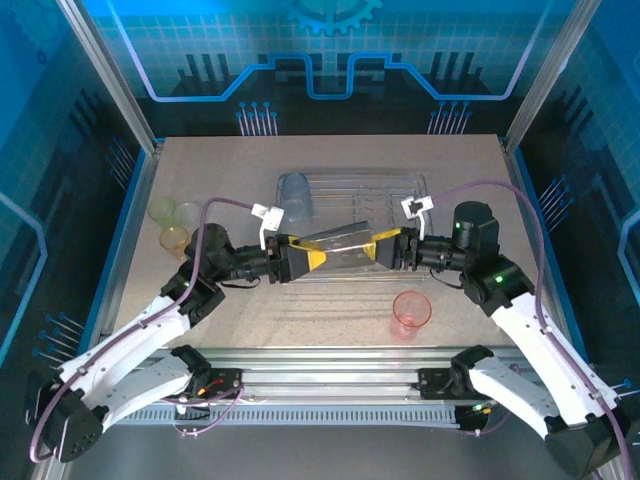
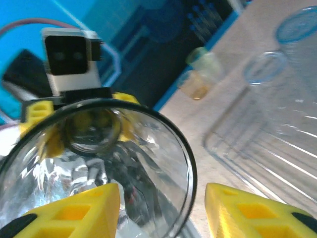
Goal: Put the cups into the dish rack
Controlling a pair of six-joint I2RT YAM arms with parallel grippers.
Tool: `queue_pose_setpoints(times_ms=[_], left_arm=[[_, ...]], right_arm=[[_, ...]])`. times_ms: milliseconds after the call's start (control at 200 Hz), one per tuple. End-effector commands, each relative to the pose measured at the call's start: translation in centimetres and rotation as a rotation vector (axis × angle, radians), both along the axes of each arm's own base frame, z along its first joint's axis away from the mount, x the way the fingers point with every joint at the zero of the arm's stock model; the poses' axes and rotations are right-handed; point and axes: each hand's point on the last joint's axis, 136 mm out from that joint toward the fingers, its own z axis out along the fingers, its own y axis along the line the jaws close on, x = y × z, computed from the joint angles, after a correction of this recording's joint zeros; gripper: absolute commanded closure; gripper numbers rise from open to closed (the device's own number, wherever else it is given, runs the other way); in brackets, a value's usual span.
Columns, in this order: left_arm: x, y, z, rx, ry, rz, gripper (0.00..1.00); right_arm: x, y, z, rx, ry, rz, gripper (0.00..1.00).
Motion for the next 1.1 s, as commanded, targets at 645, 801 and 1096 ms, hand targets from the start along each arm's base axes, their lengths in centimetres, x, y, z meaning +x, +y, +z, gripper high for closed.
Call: queue_pose_setpoints(times_ms=[645,801,1096], left_arm=[[6.5,4.1,-5.5,0.818,0.181,0.457,0.84],[7.5,3.7,-6.9,0.940,0.192,0.466,0.84],[8.7,3.1,-11.3,1.147,0.268,0.413,0.83]], right_arm=[[0.2,-9.9,-7.1,-0.487,-0.031,-0.444,0.51],[0.2,-10.2,-7.3,-0.483,-0.042,-0.462,0.51],[0.1,-11.0,-7.2,-0.500,-0.074,-0.491,0.51]])
